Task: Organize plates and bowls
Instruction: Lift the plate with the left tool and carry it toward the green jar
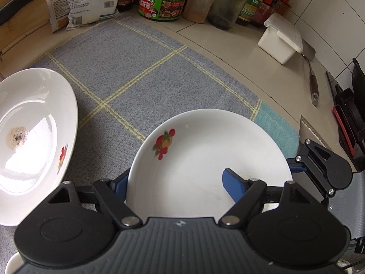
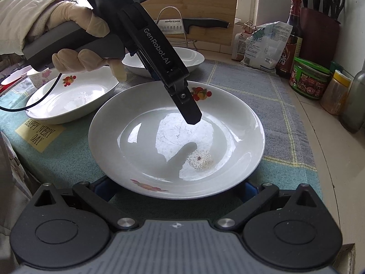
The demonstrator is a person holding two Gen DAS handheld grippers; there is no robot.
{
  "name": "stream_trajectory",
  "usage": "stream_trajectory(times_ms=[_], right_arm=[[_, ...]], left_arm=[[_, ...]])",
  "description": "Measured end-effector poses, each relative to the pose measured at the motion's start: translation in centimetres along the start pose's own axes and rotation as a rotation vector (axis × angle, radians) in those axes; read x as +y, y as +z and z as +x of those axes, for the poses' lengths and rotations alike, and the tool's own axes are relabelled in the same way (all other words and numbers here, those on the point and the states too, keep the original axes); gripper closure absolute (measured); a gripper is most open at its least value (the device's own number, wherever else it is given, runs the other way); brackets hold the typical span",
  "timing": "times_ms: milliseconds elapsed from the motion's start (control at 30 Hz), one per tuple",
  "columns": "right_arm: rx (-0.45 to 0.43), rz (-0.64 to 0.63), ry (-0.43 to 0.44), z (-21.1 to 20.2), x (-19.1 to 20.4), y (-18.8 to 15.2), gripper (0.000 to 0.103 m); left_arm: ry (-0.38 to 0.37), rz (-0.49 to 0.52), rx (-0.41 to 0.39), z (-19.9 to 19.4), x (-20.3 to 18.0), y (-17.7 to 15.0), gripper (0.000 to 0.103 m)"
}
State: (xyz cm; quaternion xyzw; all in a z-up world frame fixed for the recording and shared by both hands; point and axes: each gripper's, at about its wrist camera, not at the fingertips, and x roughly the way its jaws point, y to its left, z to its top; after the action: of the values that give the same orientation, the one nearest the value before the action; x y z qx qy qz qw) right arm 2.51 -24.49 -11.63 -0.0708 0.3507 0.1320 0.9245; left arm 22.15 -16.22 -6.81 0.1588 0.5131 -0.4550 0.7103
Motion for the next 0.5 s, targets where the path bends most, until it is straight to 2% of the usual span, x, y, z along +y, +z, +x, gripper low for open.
stream_trajectory(times_ms=[500], right_arm=[[0.044, -0.015, 0.002, 0.36, 0.26, 0.58, 0.0]], left_arm=[[-0.003, 0.018, 0.003, -0.1, -0.07, -0.04, 0.024]])
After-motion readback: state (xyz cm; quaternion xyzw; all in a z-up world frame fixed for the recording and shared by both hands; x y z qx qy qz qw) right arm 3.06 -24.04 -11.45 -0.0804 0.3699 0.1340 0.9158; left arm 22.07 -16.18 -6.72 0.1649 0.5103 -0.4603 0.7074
